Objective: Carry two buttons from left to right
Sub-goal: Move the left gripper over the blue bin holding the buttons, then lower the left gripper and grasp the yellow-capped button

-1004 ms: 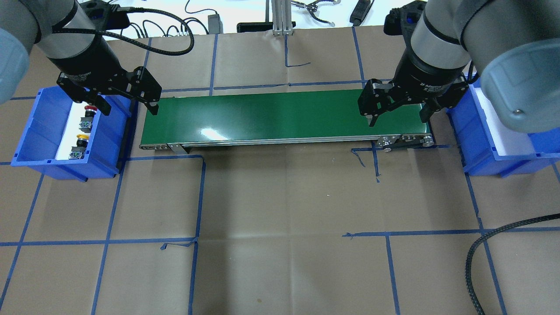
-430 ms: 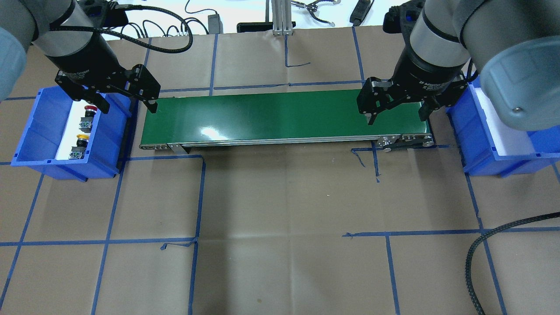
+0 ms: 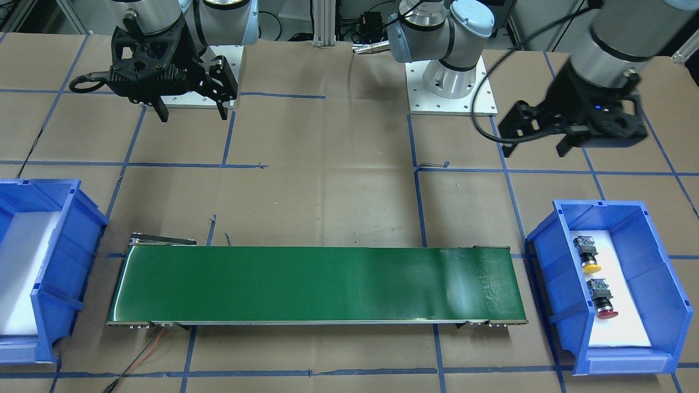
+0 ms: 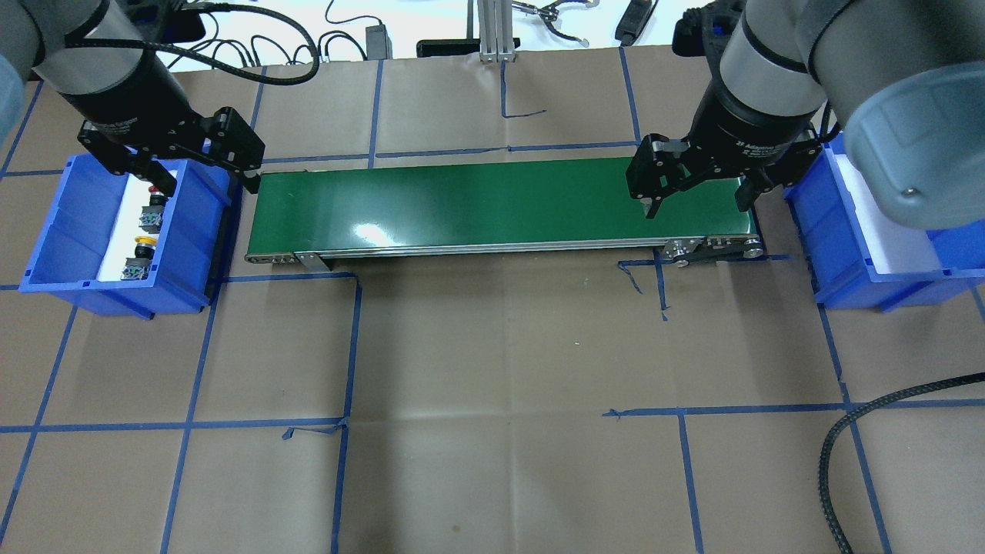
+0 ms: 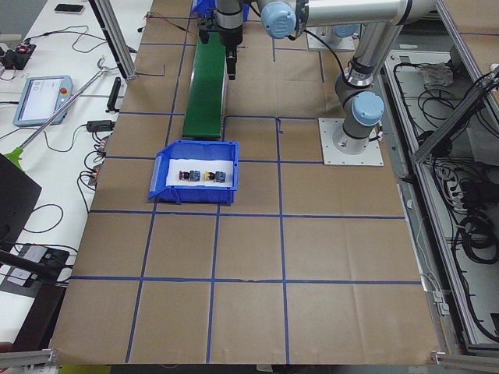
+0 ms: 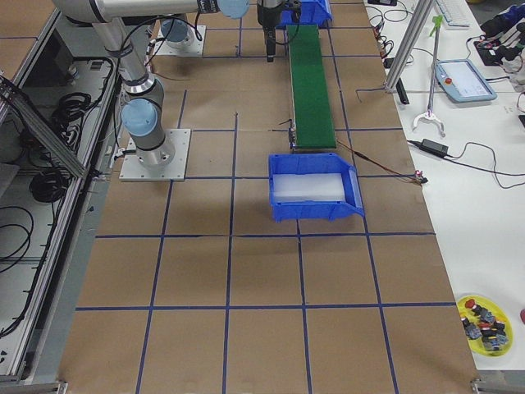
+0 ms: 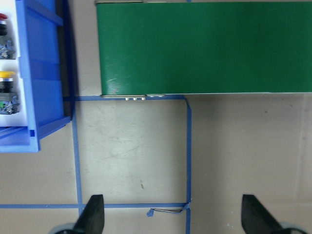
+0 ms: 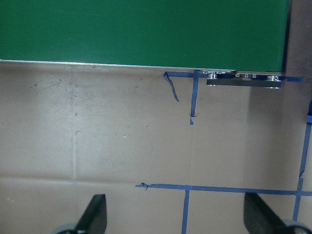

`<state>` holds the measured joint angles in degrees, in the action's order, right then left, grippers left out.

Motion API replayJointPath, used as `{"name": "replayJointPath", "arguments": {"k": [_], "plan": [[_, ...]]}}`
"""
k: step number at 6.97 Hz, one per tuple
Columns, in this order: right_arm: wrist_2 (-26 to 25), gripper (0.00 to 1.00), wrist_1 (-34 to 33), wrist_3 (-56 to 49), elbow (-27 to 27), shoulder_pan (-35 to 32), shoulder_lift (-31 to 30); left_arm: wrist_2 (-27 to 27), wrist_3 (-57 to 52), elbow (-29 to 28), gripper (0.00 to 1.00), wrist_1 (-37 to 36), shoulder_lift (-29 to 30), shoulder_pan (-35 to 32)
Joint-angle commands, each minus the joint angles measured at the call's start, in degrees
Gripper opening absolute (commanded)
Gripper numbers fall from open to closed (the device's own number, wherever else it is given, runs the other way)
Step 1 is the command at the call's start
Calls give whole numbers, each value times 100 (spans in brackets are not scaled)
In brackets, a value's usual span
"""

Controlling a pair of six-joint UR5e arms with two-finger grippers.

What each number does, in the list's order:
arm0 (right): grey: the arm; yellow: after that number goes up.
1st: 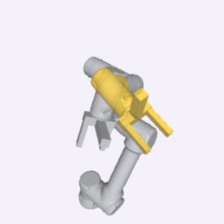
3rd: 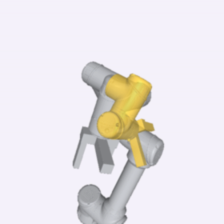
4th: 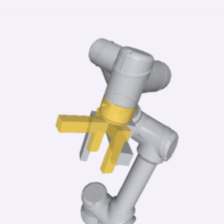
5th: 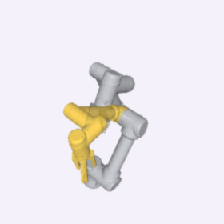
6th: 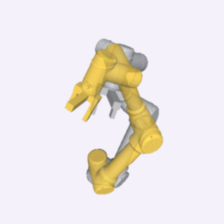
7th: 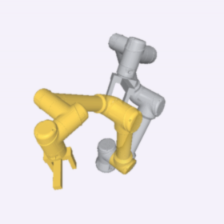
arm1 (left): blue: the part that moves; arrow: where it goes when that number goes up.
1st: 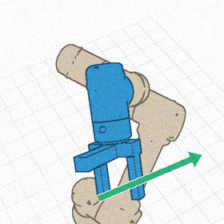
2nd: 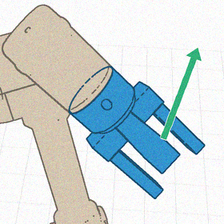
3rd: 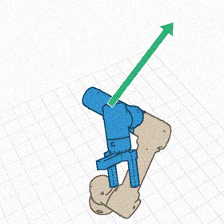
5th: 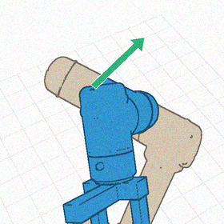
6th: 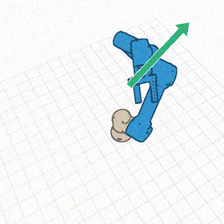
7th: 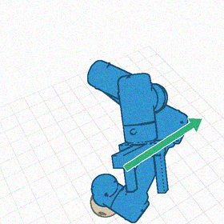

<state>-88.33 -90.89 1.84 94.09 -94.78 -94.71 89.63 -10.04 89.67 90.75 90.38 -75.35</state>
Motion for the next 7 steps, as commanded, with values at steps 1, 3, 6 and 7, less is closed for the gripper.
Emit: {"name": "replayJointPath", "arguments": {"k": [1, 3, 6, 7], "plan": [[9, 100, 10, 0, 21, 4, -4, 19, -514, -11, 100, -57, 180, 992], [0, 100, 10, 9, 30, 4, -4, 46, -1532, -20, 100, -276, 627, 1862], [0, 100, 10, 0, 30, -5, -4, 28, -2265, 207, 100, -1477, 1287, 2112], [0, 100, 10, 0, 21, -5, -4, 37, -2283, 191, 100, -1664, 1532, 2086]]}}
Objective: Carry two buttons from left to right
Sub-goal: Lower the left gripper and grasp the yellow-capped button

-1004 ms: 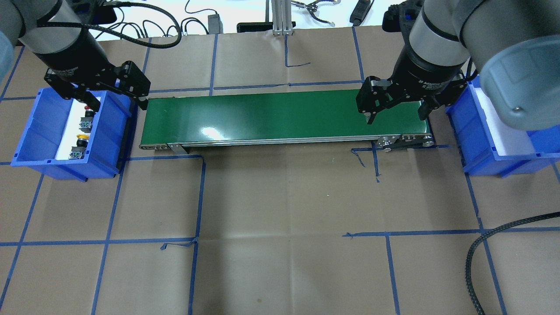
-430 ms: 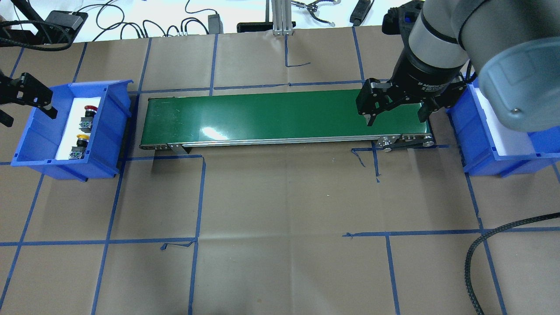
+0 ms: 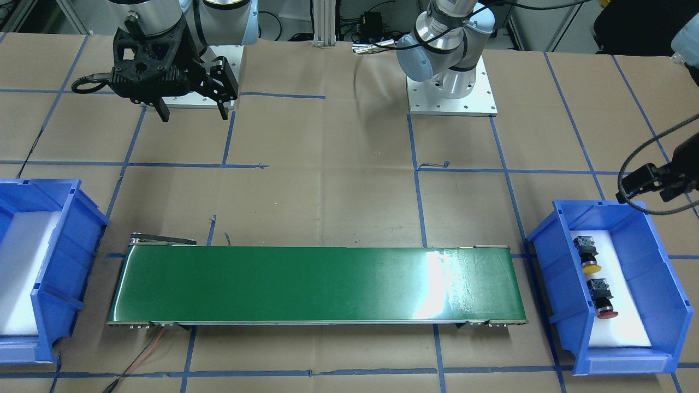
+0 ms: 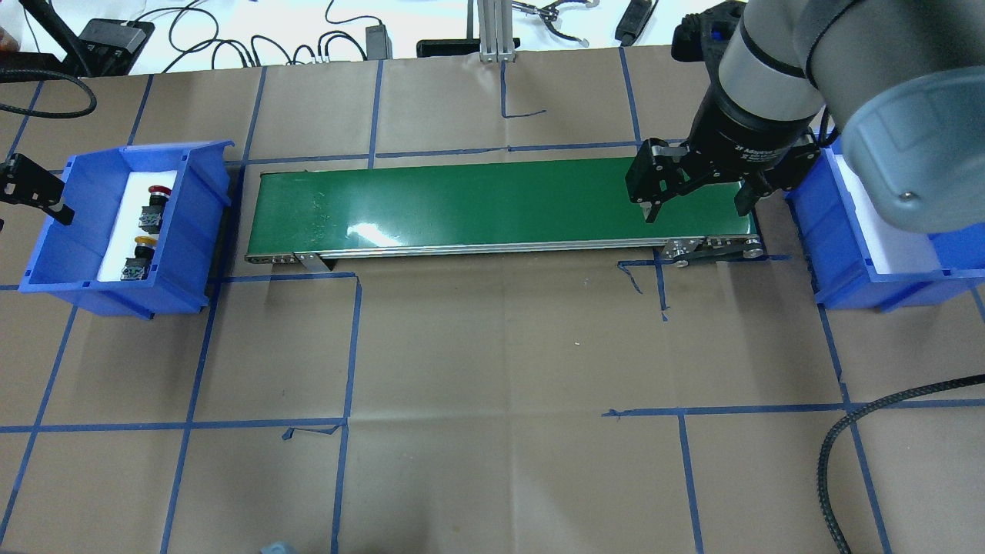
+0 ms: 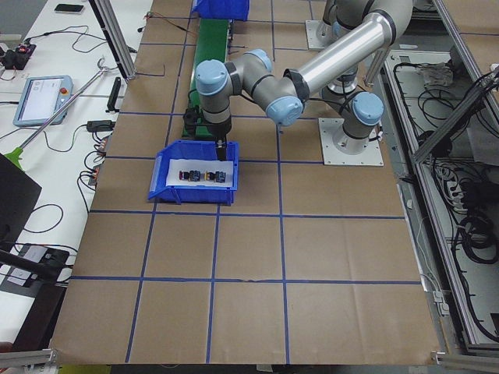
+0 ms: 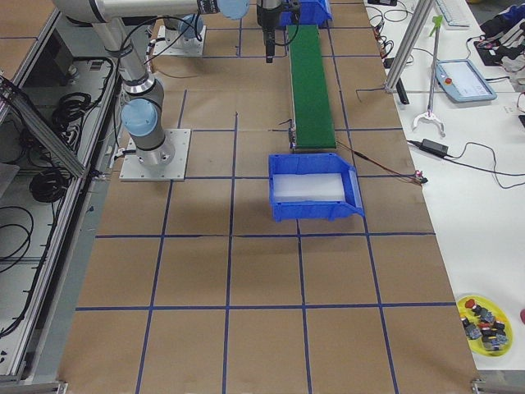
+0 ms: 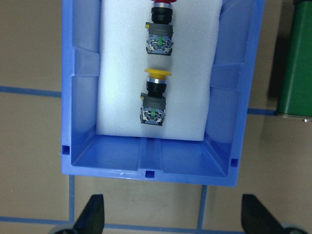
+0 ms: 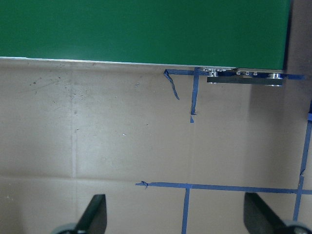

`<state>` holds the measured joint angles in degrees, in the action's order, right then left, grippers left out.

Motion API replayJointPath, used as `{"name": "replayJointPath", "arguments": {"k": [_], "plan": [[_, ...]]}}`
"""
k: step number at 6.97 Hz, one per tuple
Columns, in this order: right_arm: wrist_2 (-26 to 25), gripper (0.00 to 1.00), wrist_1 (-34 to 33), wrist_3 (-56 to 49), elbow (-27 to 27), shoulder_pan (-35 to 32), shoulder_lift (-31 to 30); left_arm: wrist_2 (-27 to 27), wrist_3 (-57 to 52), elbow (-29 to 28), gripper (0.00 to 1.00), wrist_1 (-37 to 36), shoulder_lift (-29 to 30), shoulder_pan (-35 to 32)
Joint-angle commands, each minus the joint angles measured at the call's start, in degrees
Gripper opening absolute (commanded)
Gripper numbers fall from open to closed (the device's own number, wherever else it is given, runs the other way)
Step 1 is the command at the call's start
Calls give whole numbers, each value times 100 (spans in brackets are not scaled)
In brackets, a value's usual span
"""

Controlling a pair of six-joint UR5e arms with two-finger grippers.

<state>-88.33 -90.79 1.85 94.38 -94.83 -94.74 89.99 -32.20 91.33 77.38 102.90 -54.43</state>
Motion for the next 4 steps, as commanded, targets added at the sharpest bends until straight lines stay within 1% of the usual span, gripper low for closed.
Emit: {"name": "replayJointPath", "arguments": {"k": [1, 2, 3, 4], "plan": [[0, 100, 0, 0, 36, -1, -9, 1, -58, 16, 100, -433, 474, -24], [0, 100, 0, 0, 28, -1, 0, -43, -145, 51, 100, -730, 737, -76], [0, 100, 9, 0, 37, 17, 0, -52, -172, 60, 100, -846, 905, -181], [0, 100, 0, 0, 37, 8, 0, -43, -164, 86, 100, -952, 933, -269]]}}
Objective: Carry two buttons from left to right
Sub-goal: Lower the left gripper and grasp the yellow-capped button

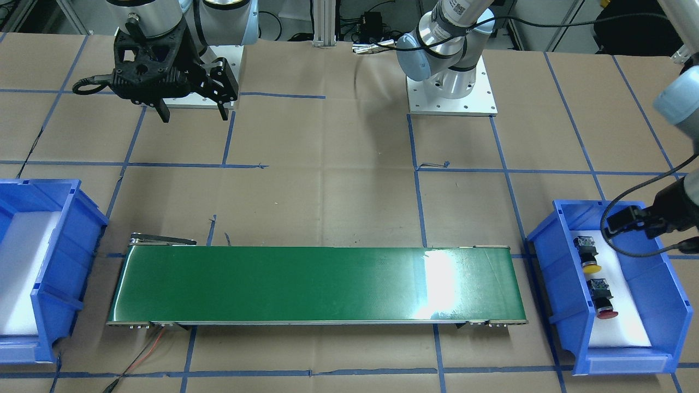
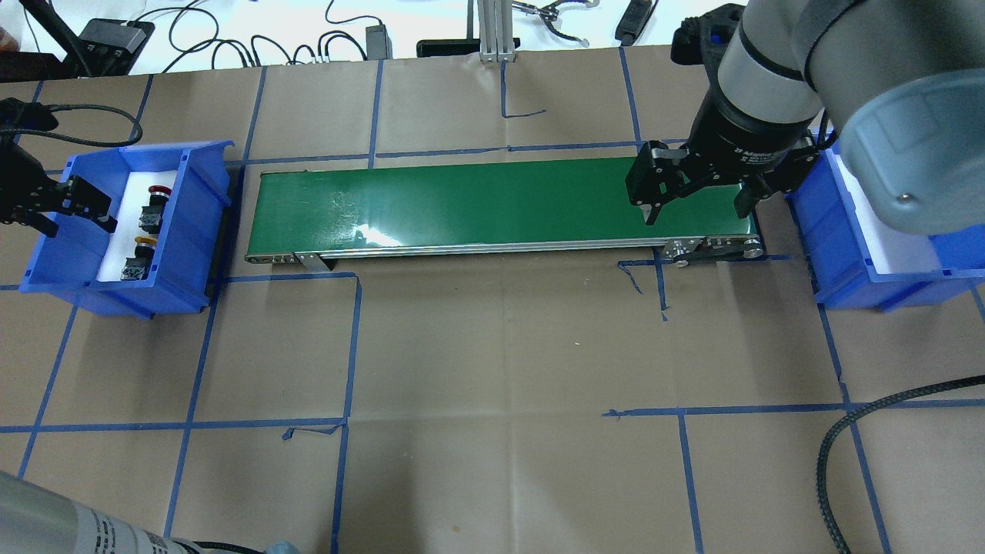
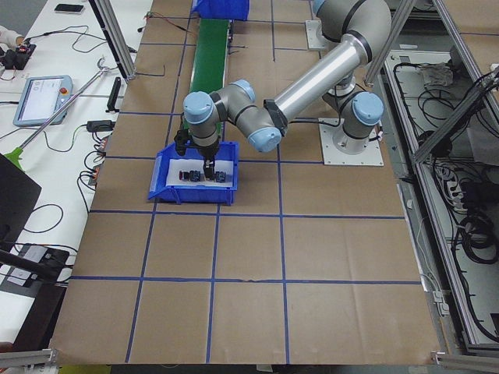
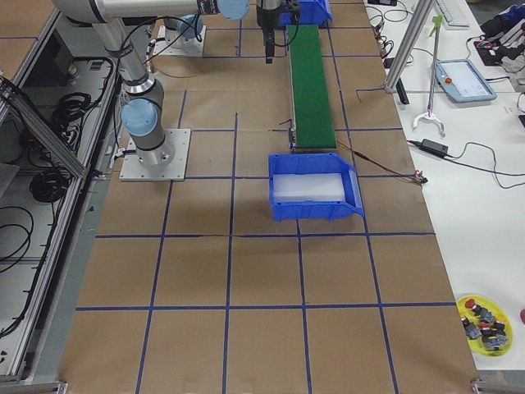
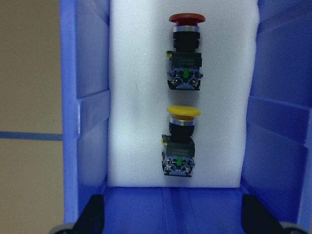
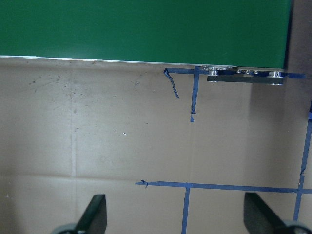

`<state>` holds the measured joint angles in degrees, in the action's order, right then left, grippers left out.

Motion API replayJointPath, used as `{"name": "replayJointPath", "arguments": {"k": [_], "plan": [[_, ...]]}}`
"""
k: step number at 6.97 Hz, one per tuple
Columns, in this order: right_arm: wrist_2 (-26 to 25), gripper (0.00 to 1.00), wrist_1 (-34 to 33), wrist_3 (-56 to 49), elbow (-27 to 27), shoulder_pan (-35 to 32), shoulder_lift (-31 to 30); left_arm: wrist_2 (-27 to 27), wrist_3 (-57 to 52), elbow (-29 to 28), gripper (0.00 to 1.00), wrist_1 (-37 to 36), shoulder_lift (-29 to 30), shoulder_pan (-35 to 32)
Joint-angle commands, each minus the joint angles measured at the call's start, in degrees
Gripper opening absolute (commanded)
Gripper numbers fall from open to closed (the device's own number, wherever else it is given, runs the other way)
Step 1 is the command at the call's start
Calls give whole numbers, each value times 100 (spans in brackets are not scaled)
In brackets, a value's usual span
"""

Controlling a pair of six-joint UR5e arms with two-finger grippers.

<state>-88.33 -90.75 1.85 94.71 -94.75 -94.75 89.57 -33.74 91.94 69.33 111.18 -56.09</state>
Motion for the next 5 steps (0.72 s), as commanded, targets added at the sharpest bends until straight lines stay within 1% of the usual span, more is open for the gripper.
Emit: {"name": "replayJointPath", "arguments": {"k": [1, 3, 4, 5], "plan": [[0, 100, 5, 0, 4, 0, 1, -1, -10, 200, 100, -278, 96, -121], [0, 100, 5, 0, 12, 9, 9, 8, -27, 762, 100, -1041, 96, -86], [9, 100, 5, 0, 21, 9, 10, 25, -27, 930, 100, -1297, 122, -42], [9, 100, -4, 0, 12, 9, 1, 34, -27, 949, 100, -1343, 227, -42]]}}
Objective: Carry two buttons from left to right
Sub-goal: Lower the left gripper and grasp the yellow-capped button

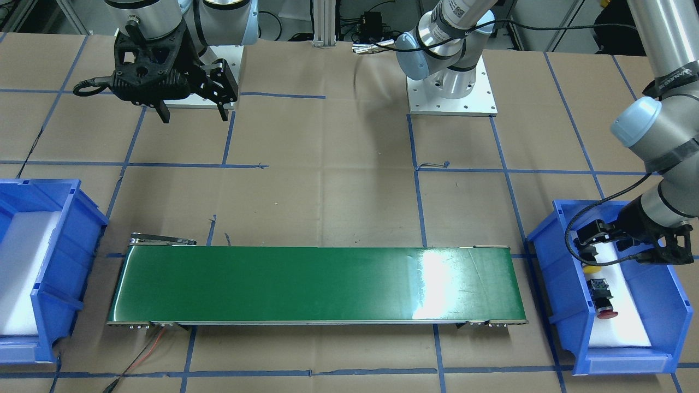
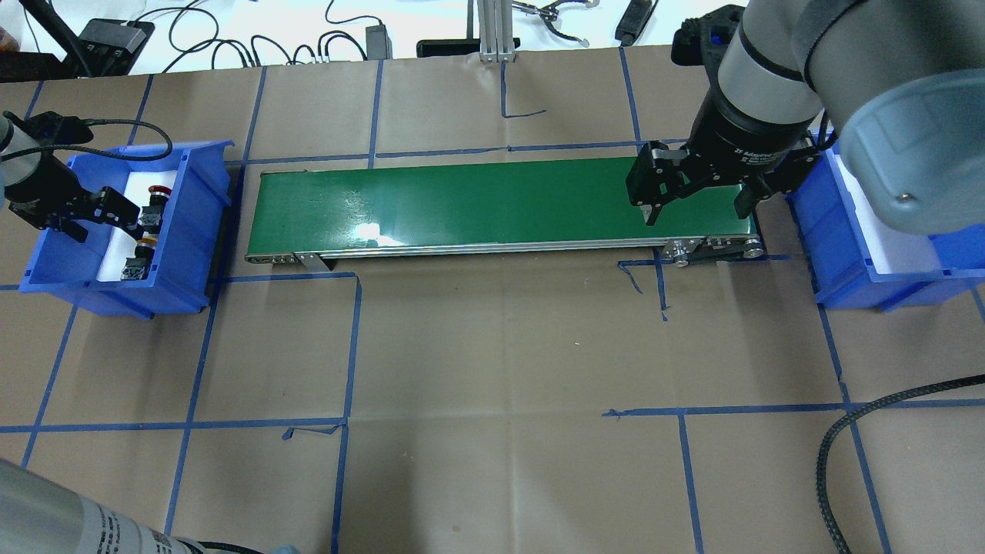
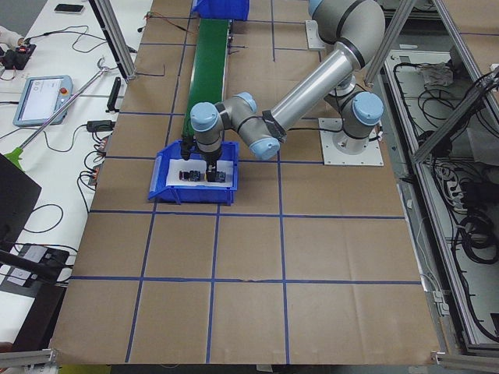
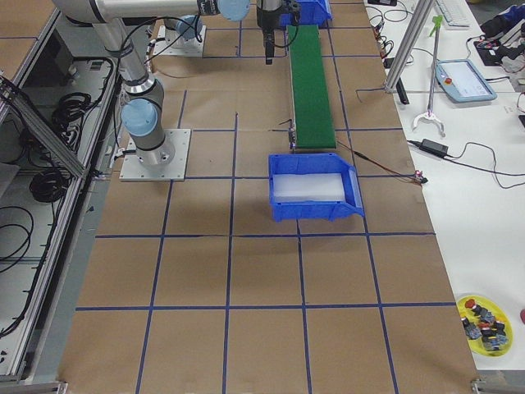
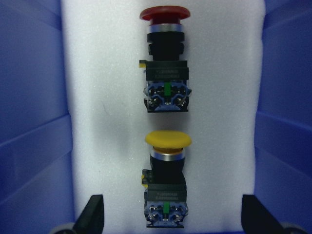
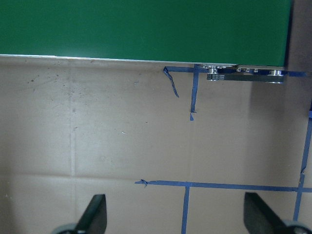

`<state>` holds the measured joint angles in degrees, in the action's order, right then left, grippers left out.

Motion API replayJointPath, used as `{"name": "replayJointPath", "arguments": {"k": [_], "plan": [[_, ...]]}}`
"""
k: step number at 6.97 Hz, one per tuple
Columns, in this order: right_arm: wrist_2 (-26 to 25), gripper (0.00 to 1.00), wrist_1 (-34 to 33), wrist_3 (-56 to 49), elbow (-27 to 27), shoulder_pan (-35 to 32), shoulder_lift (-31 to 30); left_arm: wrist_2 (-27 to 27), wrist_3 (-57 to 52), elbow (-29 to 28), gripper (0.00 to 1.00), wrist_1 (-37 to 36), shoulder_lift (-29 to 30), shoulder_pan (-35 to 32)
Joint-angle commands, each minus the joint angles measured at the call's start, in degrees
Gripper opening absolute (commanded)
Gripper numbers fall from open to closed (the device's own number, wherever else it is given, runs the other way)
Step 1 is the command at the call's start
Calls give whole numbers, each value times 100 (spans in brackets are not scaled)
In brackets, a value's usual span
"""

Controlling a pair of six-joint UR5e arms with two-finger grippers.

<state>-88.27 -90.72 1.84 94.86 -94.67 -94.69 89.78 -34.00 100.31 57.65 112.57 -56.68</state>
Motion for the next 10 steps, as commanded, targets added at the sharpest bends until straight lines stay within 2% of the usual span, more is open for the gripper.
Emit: {"name": "replayJointPath", "arguments": {"k": [1, 3, 4, 5, 7, 8, 10], "plan": [[-6, 100, 2, 0, -2, 2, 3, 13, -1, 121, 100, -323, 246, 25], [3, 100, 2, 0, -2, -7, -6, -21, -1, 121, 100, -368, 318, 7], [3, 100, -7, 0, 7, -7, -6, -30, 7, 103, 92, -377, 327, 7], [3, 100, 2, 0, 7, -7, -6, -30, -36, 86, 63, -377, 327, 16], [3, 100, 2, 9, -2, -7, -6, -13, -28, 24, 20, -360, 310, 16], [3, 100, -7, 9, -2, -7, 3, -13, -37, -46, 13, -281, 275, 16], [-6, 100, 2, 0, -37, -7, -6, -4, -37, -221, 10, -1, 56, 16]]}}
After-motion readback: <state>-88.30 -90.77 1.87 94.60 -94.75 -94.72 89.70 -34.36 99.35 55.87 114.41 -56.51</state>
